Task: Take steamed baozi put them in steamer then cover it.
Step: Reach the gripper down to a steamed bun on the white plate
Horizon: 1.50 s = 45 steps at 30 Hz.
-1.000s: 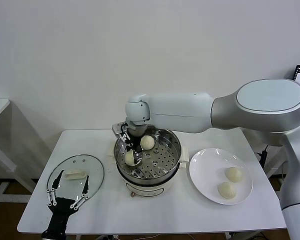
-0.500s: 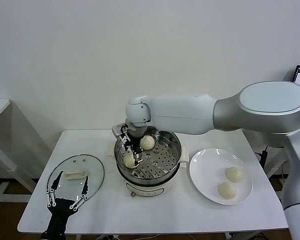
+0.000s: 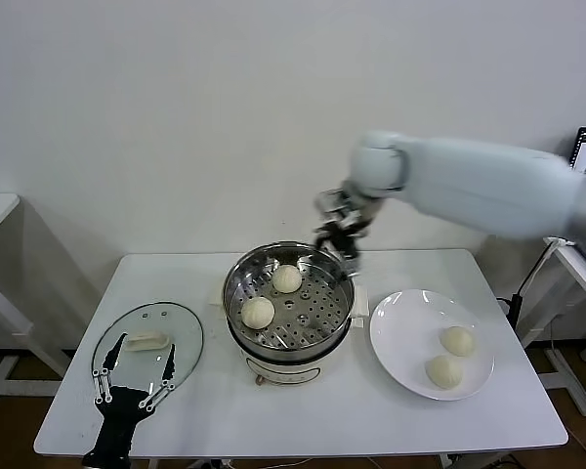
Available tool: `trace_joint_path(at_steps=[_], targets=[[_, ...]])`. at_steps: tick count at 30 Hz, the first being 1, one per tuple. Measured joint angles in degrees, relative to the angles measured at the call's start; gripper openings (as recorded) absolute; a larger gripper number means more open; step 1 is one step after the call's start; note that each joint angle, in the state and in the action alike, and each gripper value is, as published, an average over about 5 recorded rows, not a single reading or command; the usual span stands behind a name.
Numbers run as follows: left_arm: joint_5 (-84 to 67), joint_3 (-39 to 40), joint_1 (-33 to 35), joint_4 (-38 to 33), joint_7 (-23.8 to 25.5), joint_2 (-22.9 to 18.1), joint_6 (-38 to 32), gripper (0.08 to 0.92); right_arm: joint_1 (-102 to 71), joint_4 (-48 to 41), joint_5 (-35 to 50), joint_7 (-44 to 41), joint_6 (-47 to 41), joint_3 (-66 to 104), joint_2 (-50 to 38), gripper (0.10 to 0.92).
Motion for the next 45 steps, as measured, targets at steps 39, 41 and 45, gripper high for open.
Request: trace_joint_path(at_steps=[39, 41, 45], targets=[[1.1, -1.2, 2.1, 0.4, -0.1, -0.8, -0.7, 0.823, -26.6, 0.0, -16.7, 1.1, 3.6, 7.2, -17.1, 0.823], [1.1, -1.2, 2.1, 0.4, -0.1, -0.8, -0.7, 0.823, -27.2, -0.2, -17.2, 1.2, 3.6, 7.5, -17.0, 0.823], [1.1, -1.3, 2.1, 0.6, -0.1, -0.9, -0.8, 0.823, -28.2, -0.5, -18.1, 1.2, 3.5, 8.1, -17.0, 0.823]])
